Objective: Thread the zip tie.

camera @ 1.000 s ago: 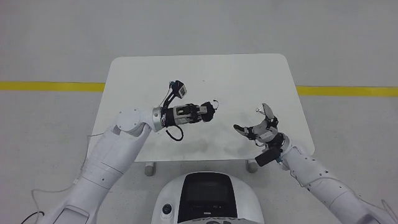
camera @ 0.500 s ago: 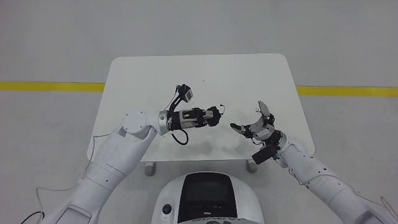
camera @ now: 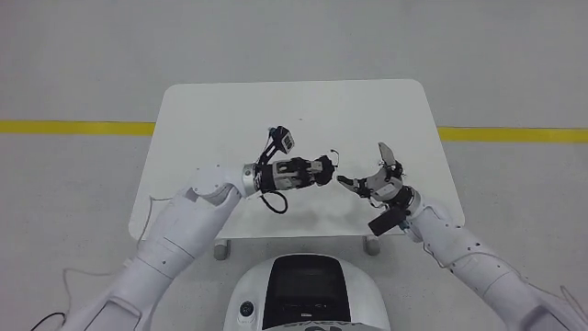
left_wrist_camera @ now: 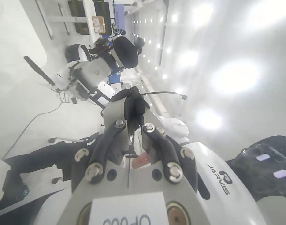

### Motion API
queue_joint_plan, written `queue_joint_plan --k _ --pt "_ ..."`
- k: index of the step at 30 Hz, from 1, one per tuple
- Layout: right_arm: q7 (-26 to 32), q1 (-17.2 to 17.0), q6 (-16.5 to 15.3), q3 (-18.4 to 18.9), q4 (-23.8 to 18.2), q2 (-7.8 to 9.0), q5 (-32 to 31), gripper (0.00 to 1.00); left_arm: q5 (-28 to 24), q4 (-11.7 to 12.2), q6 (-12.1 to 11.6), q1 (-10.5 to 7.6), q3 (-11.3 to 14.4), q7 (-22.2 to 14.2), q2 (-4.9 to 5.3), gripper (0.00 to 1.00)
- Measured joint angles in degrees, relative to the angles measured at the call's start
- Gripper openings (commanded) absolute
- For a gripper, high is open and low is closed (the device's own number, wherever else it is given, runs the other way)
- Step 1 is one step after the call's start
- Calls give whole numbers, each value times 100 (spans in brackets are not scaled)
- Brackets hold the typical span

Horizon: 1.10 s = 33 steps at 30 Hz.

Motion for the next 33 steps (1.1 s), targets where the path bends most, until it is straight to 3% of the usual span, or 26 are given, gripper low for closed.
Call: queue_joint_plan --k 9,10,12,13,15,18,23,33 --pt "-364 53 0 -129 -66 -20 0 100 -959 285 -64 -35 114 -341 -89 0" --pt "-372 79 0 -154 -54 -25 0 94 -1063 346 -53 -59 146 -402 -105 0" --pt "-373 118 0 -185 -32 -32 0 69 -1136 434 -80 -101 192 -428 -129 0" --pt "-369 134 0 -194 -25 -36 0 65 -1164 469 -100 -116 215 -431 -141 0" --pt "-357 157 0 -205 -18 -46 0 45 -1220 535 -136 -149 261 -447 -164 0" --pt "-350 174 0 -202 -25 -62 0 36 -1231 558 -145 -162 275 -454 -171 0" --pt "-338 230 0 -232 -1 -72 0 33 -1228 555 -144 -160 273 -453 -170 0" --pt "-239 417 0 -489 22 -59 0 15 -1228 555 -144 -160 273 -453 -170 0"
